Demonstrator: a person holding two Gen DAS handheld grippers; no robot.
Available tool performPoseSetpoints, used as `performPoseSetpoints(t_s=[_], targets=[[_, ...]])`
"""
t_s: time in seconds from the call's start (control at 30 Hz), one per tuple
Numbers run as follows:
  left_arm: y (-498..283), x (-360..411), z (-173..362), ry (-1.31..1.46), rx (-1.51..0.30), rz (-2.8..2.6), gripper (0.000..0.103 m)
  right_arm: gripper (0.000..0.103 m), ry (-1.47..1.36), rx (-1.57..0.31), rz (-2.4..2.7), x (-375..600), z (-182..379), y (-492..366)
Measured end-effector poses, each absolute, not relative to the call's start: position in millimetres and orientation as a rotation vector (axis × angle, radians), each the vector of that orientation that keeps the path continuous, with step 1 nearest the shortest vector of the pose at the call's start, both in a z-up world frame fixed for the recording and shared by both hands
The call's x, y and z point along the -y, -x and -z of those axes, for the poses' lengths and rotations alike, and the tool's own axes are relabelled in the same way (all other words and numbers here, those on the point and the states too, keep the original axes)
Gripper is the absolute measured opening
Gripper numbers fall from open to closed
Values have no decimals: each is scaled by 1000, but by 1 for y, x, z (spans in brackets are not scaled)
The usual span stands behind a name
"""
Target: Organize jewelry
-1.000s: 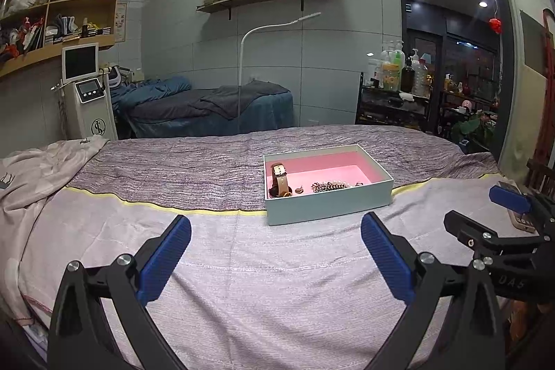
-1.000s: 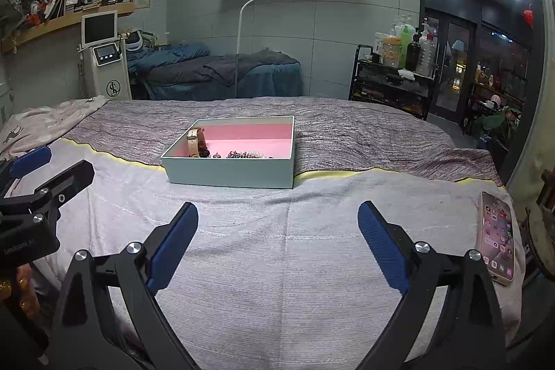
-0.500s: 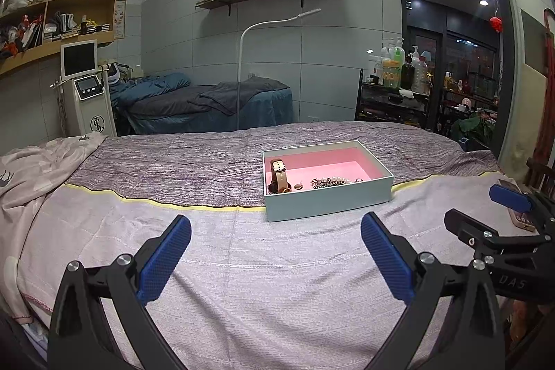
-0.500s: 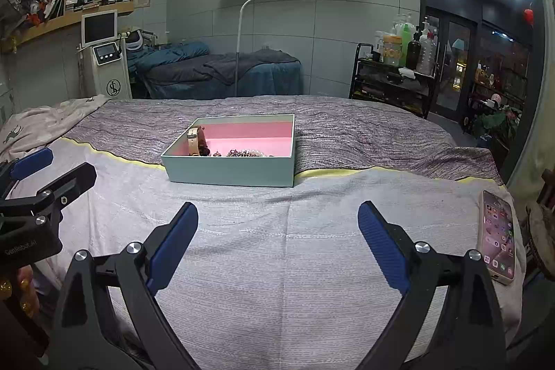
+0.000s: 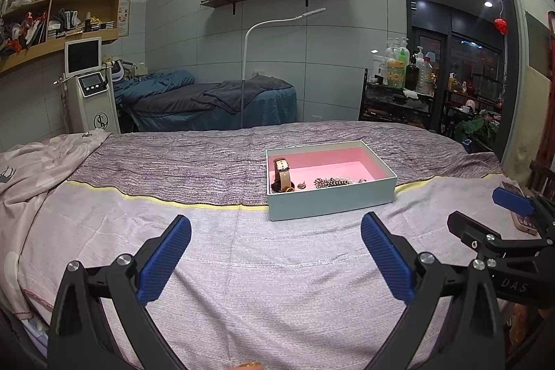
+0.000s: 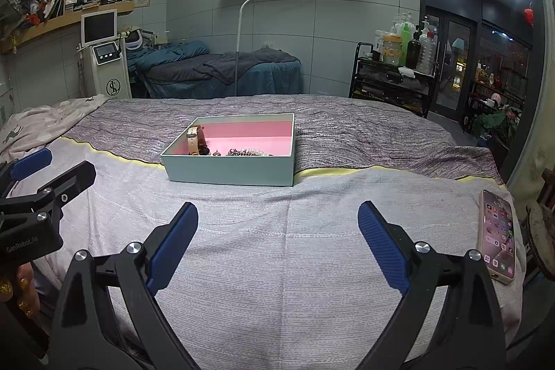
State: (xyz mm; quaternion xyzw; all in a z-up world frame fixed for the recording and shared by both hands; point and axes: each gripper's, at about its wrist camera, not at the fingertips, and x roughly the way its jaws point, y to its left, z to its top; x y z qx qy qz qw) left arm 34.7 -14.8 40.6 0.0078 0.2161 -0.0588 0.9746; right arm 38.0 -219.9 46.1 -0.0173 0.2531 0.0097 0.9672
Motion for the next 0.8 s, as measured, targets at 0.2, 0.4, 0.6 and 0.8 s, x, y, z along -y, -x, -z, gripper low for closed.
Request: performPoseSetpoints(t_s=[0.2,0.4,0.6,0.8], targets=[[-34,16,-40,-22,-437,124,97,92,35,-513,-20,221,-46,-38],[-35,16,-40,-17,-449,111,97,92,34,-512,-20,221,-46,-38],[-35,17,-40,-22,-445,112,97,92,35,-514,-20,221,-46,-38],[-37,17,-41,-12,-460,117,97,92,35,-513,-20,221,-46,-38]])
